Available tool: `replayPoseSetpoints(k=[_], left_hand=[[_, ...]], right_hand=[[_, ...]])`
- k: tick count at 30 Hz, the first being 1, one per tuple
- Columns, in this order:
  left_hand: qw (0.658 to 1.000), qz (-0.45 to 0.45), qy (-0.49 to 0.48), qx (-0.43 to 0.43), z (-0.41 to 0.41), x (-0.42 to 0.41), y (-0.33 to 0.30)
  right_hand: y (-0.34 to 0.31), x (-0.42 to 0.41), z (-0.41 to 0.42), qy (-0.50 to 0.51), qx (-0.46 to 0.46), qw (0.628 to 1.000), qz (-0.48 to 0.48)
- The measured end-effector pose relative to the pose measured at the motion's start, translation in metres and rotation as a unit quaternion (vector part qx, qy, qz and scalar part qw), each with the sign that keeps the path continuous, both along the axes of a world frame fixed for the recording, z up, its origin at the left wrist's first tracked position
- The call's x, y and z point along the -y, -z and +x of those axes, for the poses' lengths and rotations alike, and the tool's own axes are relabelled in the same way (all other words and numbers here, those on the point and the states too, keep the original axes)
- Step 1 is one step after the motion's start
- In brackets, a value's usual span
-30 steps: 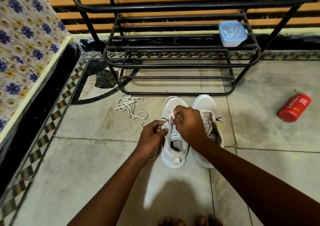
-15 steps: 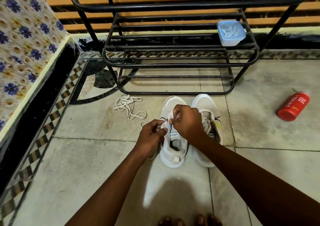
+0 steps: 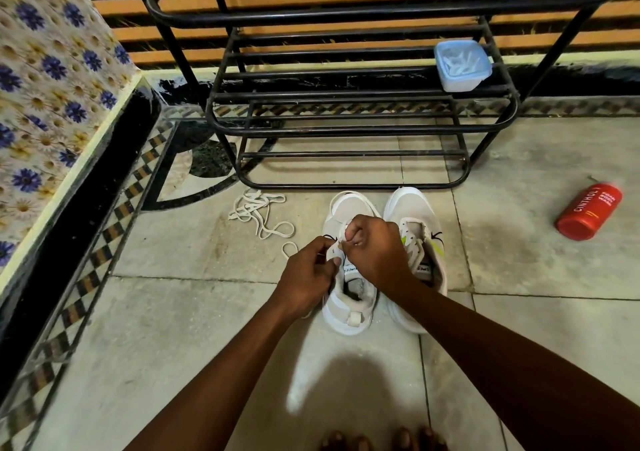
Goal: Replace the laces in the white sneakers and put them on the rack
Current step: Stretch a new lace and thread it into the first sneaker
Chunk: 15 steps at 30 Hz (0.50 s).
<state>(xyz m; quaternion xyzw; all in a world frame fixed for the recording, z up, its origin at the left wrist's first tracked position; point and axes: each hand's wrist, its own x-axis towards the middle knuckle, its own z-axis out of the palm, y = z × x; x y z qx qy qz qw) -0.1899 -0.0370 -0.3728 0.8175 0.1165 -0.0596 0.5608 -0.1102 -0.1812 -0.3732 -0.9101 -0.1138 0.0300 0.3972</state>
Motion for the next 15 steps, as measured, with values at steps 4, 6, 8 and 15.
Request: replayPoseSetpoints(k=[4,6,8,15], left_hand=[[0.999,-0.025,-0.021,-0.019,0.0,0.0,0.0],[0.998,-0.044,-0.023,-0.026,0.003,-0.003,0.001],[0.998,-0.048,-0.027,-0.031,0.003,-0.005,0.002],[0.998,-0.057,-0.026,-0.029,0.003,-0.005,0.008]], right_hand=[[-0.002,-0.003,-0.004,-0.024,0.014,0.999,-0.037],[-0.003,-0.005,-0.003,-0.022,0.006,0.999,-0.047],[-0.004,-0.004,-0.004,-0.023,-0.018,1.0,-0.008],[0.002,0.003,-0.016,-0.012,0.044,0.998,0.037]])
